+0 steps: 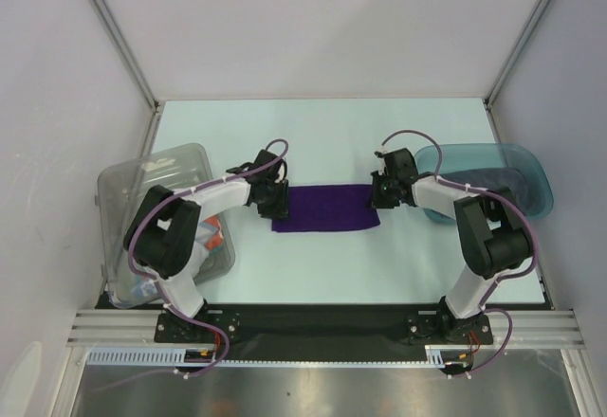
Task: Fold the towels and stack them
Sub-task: Neatly place the folded towel into the bin
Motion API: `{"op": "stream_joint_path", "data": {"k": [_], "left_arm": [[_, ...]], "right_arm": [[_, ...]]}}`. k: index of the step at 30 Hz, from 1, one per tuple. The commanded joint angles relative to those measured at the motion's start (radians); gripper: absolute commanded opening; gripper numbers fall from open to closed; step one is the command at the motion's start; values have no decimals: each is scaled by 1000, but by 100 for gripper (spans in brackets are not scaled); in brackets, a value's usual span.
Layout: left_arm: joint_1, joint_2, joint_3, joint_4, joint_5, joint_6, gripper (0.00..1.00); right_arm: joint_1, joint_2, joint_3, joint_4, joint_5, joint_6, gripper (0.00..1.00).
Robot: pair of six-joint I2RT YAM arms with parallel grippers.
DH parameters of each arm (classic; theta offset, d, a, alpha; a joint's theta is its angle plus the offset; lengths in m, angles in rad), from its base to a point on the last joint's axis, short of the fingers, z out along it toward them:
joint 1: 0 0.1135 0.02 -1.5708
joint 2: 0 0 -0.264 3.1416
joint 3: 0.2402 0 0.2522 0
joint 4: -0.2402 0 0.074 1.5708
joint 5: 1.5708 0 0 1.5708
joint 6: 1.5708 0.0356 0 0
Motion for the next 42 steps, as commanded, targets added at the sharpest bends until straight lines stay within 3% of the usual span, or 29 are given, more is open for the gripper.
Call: {"op": "stream_joint_path", "data": {"k": [1, 10, 19, 29, 42], "left_arm": [[-6, -57, -2, -56, -23, -14, 36], [15, -262, 206, -240, -225, 41, 47], [78, -335, 156, -246, -235, 100, 50], [83, -353, 121, -217, -213, 127, 54], [83, -339, 125, -205, -160, 144, 58]], "right_arm": [[12, -64, -10, -129, 62, -32, 0], [16, -181, 166, -452, 198, -52, 0], [-27, -241, 323, -696, 355, -108, 0], [-179, -285, 415, -721, 456, -246, 0], [-462, -124, 584, -693, 535, -368, 0]]}}
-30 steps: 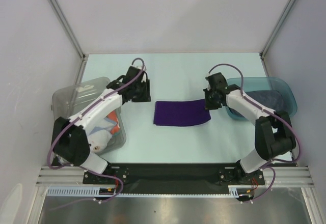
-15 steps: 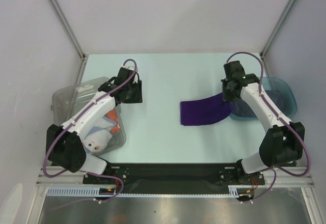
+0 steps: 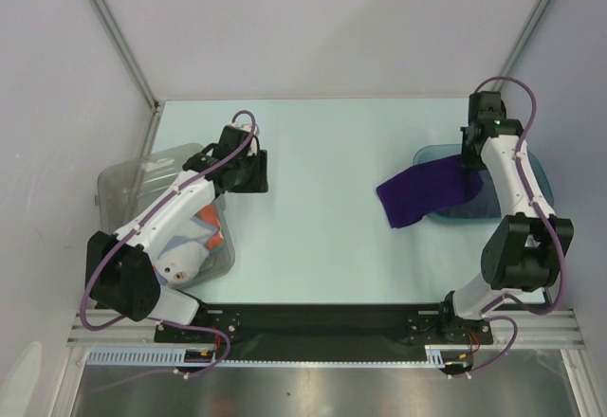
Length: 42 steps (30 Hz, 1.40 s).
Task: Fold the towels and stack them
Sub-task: Neatly place the folded towel into the bin
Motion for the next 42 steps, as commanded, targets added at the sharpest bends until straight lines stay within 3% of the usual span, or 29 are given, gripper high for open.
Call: {"op": "stream_joint_path", "data": {"k": [1, 10, 20, 31, 33, 35, 37, 42], "left_arm": [[5, -14, 9, 24, 18, 34, 58], [3, -6, 98, -56, -31, 64, 59], [3, 40, 234, -131, -43, 74, 60], [3, 150, 387, -175, -39, 77, 62], [3, 176, 413, -186, -38, 77, 62], [3, 194, 423, -194, -58, 82, 62], [3, 199, 443, -217, -74, 82, 63], [3, 126, 415, -188, -117, 74, 67]], "right_arm": [[-69, 24, 57, 53, 41, -60, 0], [-227, 95, 88, 117, -18, -143, 0], [-294, 181, 111, 179, -26, -215, 0], [-414, 306, 165, 249, -146, -232, 0], [-431, 322, 177, 259, -150, -203, 13], [-439, 345, 221, 227, -141, -182, 42], [-434, 340, 243, 190, -137, -151, 55], [-362, 271, 267, 131, -60, -111, 62]]}}
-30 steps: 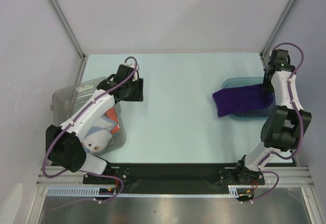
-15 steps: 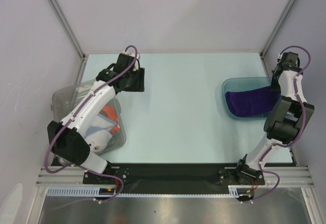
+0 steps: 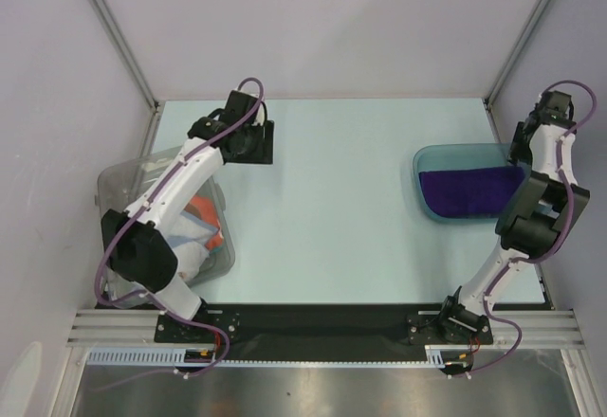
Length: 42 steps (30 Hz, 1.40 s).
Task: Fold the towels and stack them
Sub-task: Neatly place the folded towel into the bin, then grab crumpled towel
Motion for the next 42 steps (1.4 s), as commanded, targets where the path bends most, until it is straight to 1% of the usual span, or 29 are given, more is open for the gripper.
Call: {"op": "stream_joint_path", "data": {"k": [1, 2, 4, 5, 8, 9, 10, 12, 13, 15, 16, 18, 19, 20, 21, 22, 23, 26, 27, 28, 29, 30, 32, 33, 34, 35, 37, 40, 42], "left_arm": [[4, -79, 20, 27, -59, 14, 70], [7, -87, 15, 28, -66, 13, 70], [15, -91, 17, 22, -60, 13, 72], [25, -91, 18, 19, -56, 10, 75], [52, -117, -6, 28, -79, -4, 82], [59, -131, -27, 31, -102, -27, 88], [81, -165, -41, 39, -132, -39, 100], [110, -212, -102, 59, -139, -70, 100], [128, -232, -129, 83, -134, -79, 100], [193, -297, -194, 97, -122, -123, 100], [241, -312, -215, 103, -105, -131, 100], [292, -357, -280, 100, -73, -182, 100], [346, -370, -303, 102, -68, -200, 100], [370, -398, -355, 102, -67, -247, 100], [398, -409, -380, 102, -70, -277, 100], [451, -419, -406, 100, -71, -303, 98], [475, -424, -458, 103, -16, -321, 96], [529, -427, -526, 120, 9, -360, 90], [536, -426, -569, 120, -14, -392, 86], [546, -426, -590, 125, -28, -409, 84], [549, -427, -612, 132, -43, -418, 79], [552, -427, -649, 128, -104, -462, 70], [552, -426, -679, 104, -160, -524, 63], [553, -421, -696, 53, -187, -588, 60], [553, -403, -699, 13, -248, -628, 60], [553, -391, -701, -39, -264, -669, 60], [553, -369, -710, -62, -281, -685, 61], [553, -360, -764, -44, -252, -710, 62], [552, -357, -810, 14, -220, -707, 62]], "right_arm": [[75, -83, 63, -61, 64, 49, 62], [113, -101, 66, -68, 65, 56, 62], [147, -118, 78, -88, 42, 87, 61], [162, -125, 87, -102, 34, 131, 60], [256, -169, 93, -128, -7, 174, 60], [312, -206, 80, -110, -27, 216, 61], [340, -227, 48, -98, -56, 234, 67], [408, -267, 17, -70, -61, 286, 91], [476, -304, 2, -65, -64, 302, 99], [555, -347, -64, -17, -83, 343, 100], [625, -383, -92, 7, -108, 354, 100], [687, -421, -170, 68, -156, 398, 100], [739, -453, -193, 88, -184, 409, 100], [764, -468, -256, 140, -199, 417, 100], [784, -482, -282, 168, -263, 427, 100], [820, -503, -311, 189, -279, 444, 100], [834, -510, -350, 223, -293, 449, 100], [883, -501, -373, 237, -307, 464, 100], [897, -496, -377, 238, -311, 461, 100], [906, -491, -379, 241, -311, 457, 100], [922, -476, -379, 252, -310, 451, 100], [926, -468, -379, 260, -314, 451, 100], [930, -447, -371, 260, -328, 440, 100], [934, -429, -367, 258, -330, 437, 100], [936, -422, -359, 255, -330, 435, 100], [937, -418, -358, 257, -330, 429, 100], [939, -405, -359, 261, -333, 426, 100], [940, -390, -361, 271, -337, 425, 100], [940, -384, -359, 272, -342, 423, 100]]}}
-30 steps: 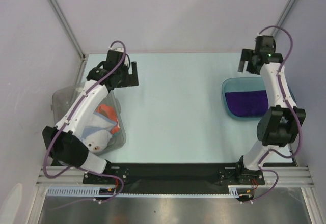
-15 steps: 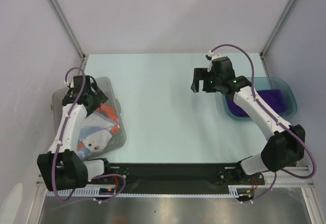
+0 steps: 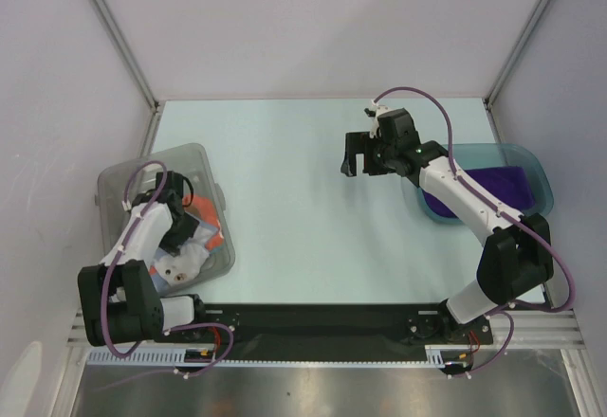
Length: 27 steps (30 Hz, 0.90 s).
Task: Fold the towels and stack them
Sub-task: Grab crumpled towel, then move the towel to the center of the board
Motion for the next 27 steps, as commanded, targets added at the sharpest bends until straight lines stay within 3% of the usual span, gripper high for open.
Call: {"op": "stream_joint_path", "data": {"k": [1, 3, 4, 5, 6, 8, 11, 13, 15, 18, 22, 25, 26, 27], "left_arm": [[10, 14, -54, 30, 1, -73, 63], [9, 44, -54, 63, 3, -61, 60], [9, 55, -49, 65, -2, -59, 53], [9, 64, -33, 57, -11, -52, 38], [9, 75, -17, 41, -18, -48, 14], [7, 69, 64, -42, -44, -53, 3], [7, -1, 215, -134, -130, -29, 2], [7, -59, 309, -168, -167, -10, 9], [6, -92, 441, -173, -140, 34, 11], [6, -143, 581, -112, -59, 120, 6], [0, -169, 707, 22, 150, 249, 0], [-28, -205, 666, 299, 621, 315, 0], [-54, -212, 594, 499, 800, 265, 0], [-118, -216, 552, 592, 869, 233, 4]], "right_arm": [[6, 7, 25, 45, -17, -10, 100], [9, 11, 34, 36, -21, -11, 100], [11, 10, 37, 33, -18, -16, 100], [12, 5, 38, 25, -14, -18, 100], [12, 2, 43, 22, -4, -21, 100], [12, -8, 48, 8, 14, -24, 100], [14, -25, 49, 0, 19, -25, 100], [14, -32, 52, -3, 17, -24, 100], [14, -32, 55, -6, 14, -18, 100], [18, -30, 68, -10, 8, -4, 100], [29, -38, 83, -20, 0, 4, 100], [31, -54, 91, -21, 3, 7, 100], [34, -62, 89, -21, 11, 11, 100], [32, -70, 83, -20, 20, 13, 100]]}}
